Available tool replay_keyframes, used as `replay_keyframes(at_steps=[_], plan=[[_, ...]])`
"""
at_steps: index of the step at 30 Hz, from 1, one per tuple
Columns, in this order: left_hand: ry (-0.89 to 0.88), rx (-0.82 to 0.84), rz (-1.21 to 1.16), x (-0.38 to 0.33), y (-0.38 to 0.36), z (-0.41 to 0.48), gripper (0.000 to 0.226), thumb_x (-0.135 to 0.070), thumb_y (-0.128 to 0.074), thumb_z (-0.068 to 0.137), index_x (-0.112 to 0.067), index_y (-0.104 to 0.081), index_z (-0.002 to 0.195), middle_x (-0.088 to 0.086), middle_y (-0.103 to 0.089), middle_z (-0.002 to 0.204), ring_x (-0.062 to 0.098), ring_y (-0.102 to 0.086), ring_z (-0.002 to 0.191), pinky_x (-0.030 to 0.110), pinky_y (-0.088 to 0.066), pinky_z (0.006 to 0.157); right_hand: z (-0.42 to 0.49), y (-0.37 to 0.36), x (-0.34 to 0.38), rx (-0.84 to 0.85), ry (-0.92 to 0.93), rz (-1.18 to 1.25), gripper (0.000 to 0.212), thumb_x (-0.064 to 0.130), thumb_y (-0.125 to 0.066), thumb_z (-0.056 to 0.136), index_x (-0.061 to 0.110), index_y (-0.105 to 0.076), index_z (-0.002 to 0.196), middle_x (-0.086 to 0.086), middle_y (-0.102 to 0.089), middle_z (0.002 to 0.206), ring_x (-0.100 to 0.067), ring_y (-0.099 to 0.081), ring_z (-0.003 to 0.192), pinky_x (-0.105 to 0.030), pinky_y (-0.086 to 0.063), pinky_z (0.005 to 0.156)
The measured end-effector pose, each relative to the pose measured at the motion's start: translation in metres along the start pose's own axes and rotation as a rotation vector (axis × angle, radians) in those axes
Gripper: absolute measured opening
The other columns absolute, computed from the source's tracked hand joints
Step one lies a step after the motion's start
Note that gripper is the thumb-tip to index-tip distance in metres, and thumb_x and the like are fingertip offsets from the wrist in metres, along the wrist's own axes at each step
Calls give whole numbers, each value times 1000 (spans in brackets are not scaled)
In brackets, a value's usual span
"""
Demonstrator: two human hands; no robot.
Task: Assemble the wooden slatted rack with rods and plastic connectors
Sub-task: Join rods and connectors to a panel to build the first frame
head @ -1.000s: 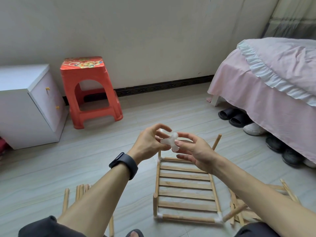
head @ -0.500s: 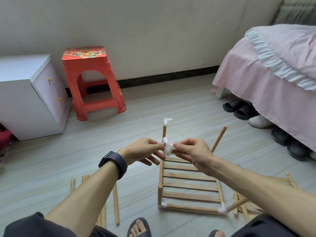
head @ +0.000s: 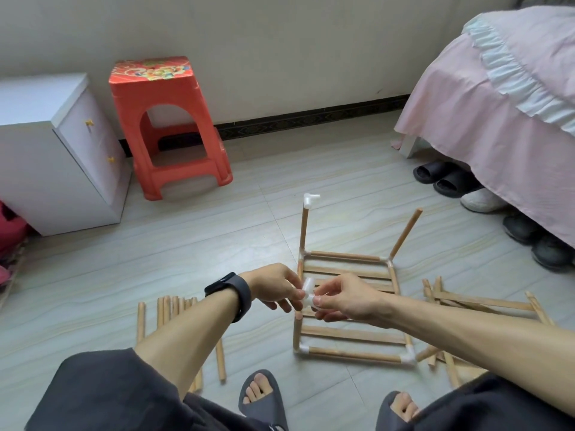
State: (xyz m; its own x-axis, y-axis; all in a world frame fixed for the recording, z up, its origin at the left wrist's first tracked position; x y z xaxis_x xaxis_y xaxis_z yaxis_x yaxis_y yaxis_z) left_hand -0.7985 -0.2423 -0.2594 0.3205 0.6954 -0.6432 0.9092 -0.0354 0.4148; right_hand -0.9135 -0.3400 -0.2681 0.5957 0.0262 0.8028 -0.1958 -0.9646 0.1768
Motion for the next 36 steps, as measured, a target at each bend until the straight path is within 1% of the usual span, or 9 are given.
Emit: replay_keyframes(at_steps=[4, 7, 10, 12, 18, 23, 27, 33, 36], plan=[[35, 26, 9, 6, 0, 1, 32, -33, -63, 99, -12, -61, 123, -8, -76, 90, 6, -71, 80, 27, -53, 78, 4, -1, 1, 13, 11, -55, 25, 11, -64, 99, -5, -66, 118, -20, -72, 101, -17, -70, 85, -30, -60, 84], [59, 50, 20, 10, -1, 1, 28, -34, -64, 98, -14, -60, 118, -9, -77, 90, 8, -71, 84, 30, -53, 84, 5, -5, 1, 27, 17, -130, 23, 11, -62, 100, -1, -68, 119, -22, -72, 108, -17, -69, 86, -28, -60, 82], [76, 72, 55, 15, -7, 3, 16, -35, -64, 98, -21, -59, 103, -12, -76, 85, 9, -72, 86, 28, -53, 80, 6, -9, 0, 29, 24, -222, 20, 12, -62, 100, 2, -70, 116, -19, -73, 107, -17, -70, 87, -28, -61, 83], [75, 63, 62, 16, -9, 4, 16, -38, -63, 98, -23, -59, 99, -12, -75, 85, 9, -71, 85, 28, -53, 77, 9, -9, -1, 26, 29, -269, 21, 14, -62, 101, 3, -71, 116, -18, -74, 106, -17, -71, 86, -31, -61, 85], [69, 48, 12, 22, -7, 4, 16, -39, -66, 96, -24, -64, 95, -13, -75, 84, 7, -71, 86, 28, -53, 78, 12, -8, 1, 30, 49, -377, 26, 23, -64, 100, 8, -71, 120, -7, -76, 99, -19, -75, 93, -33, -61, 86], [89, 83, 2, 24, -8, 4, 14, -36, -67, 96, -22, -65, 95, -9, -76, 90, 9, -72, 93, 30, -53, 85, 15, -9, 1, 48, 62, -408, 28, 26, -66, 99, 9, -72, 120, -2, -77, 97, -10, -74, 85, -26, -61, 81], [104, 107, 14, 24, -6, 4, 13, -34, -68, 95, -22, -63, 94, -5, -78, 98, 12, -73, 99, 32, -52, 87, 16, -9, 3, 60, 75, -423, 26, 27, -66, 98, 12, -73, 118, -1, -77, 96, -12, -74, 86, -26, -61, 80], [69, 101, 102, 20, -15, 13, 17, -34, -66, 97, -18, -61, 100, -10, -75, 87, 9, -71, 86, 28, -52, 75, 18, -10, -1, 70, 101, -601, 22, 31, -64, 98, 18, -76, 112, 0, -77, 95, -15, -73, 89, -32, -60, 86], [39, 75, 170, 19, -22, 18, 17, -36, -64, 98, -19, -63, 97, -8, -77, 89, 9, -72, 84, 27, -53, 75, 19, -9, -4, 66, 104, -717, 19, 34, -61, 98, 23, -75, 105, 8, -72, 87, -8, -66, 82, -27, -54, 79]])
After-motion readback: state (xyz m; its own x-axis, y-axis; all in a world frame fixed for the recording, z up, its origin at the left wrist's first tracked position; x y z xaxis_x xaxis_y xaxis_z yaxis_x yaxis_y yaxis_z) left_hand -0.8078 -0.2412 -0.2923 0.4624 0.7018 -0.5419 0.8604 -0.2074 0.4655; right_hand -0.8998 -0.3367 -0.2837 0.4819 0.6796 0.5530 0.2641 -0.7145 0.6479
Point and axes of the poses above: each hand's wrist, its own z-axis towards the middle knuckle, its own y-axis out of the back of the hand, x = y × z, the point moved 7 cm from there along z, towards the middle knuckle
